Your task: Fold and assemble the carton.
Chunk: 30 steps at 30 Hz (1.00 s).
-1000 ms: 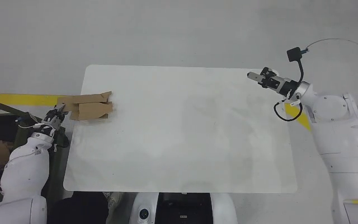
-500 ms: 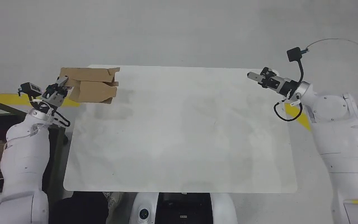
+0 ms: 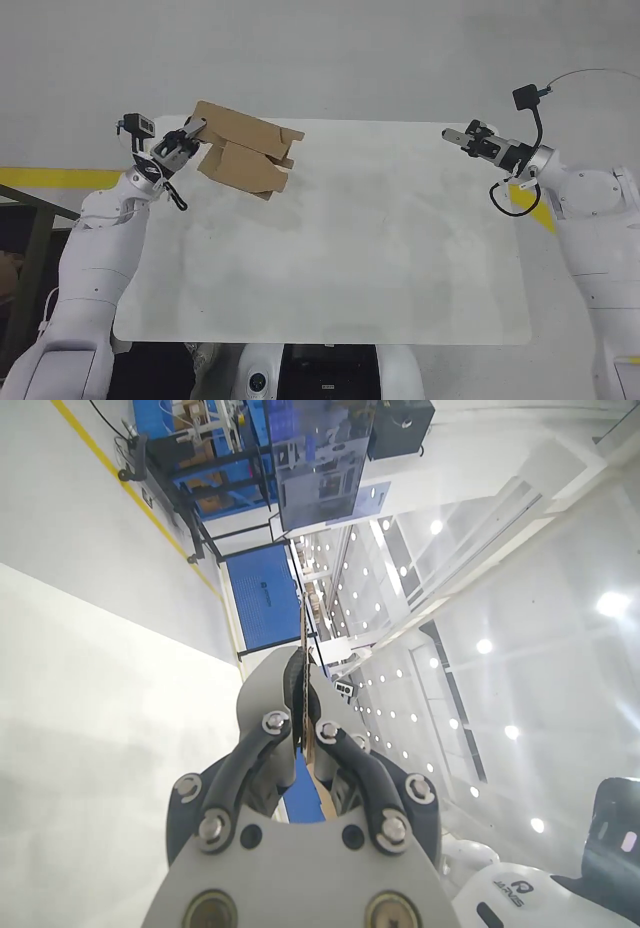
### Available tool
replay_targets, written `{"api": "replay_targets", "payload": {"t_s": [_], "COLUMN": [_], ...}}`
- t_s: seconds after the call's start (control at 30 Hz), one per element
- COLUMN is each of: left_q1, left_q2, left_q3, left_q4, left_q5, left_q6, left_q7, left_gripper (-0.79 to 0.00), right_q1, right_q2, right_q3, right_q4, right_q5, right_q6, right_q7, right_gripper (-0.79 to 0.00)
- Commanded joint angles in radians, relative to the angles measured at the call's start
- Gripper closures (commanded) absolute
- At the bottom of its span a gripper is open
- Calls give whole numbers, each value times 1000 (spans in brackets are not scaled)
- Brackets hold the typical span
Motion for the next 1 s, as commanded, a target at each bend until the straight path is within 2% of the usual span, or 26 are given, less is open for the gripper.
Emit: {"api": "replay_targets", "payload": {"t_s": [0.0,0.5,0.97], "left_q1": [2,12,38], "left_q2": [-6,-43,-54], "left_q3": [24,167,182], "left_q4": [-21,-124,-147], "left_q5": [15,109,129], "left_q6": [0,-14,-35], "left_q7": [4,20,39], "left_gripper": [0,0,0], "right_q1": [0,0,0], "right_q2": [0,0,0], "right_q3": [0,0,0], "right_q4": [0,0,0], "right_q5": [0,0,0], "right_q6": [0,0,0], "right_q7": [0,0,0], "right_gripper": [-785,-785,-785]}}
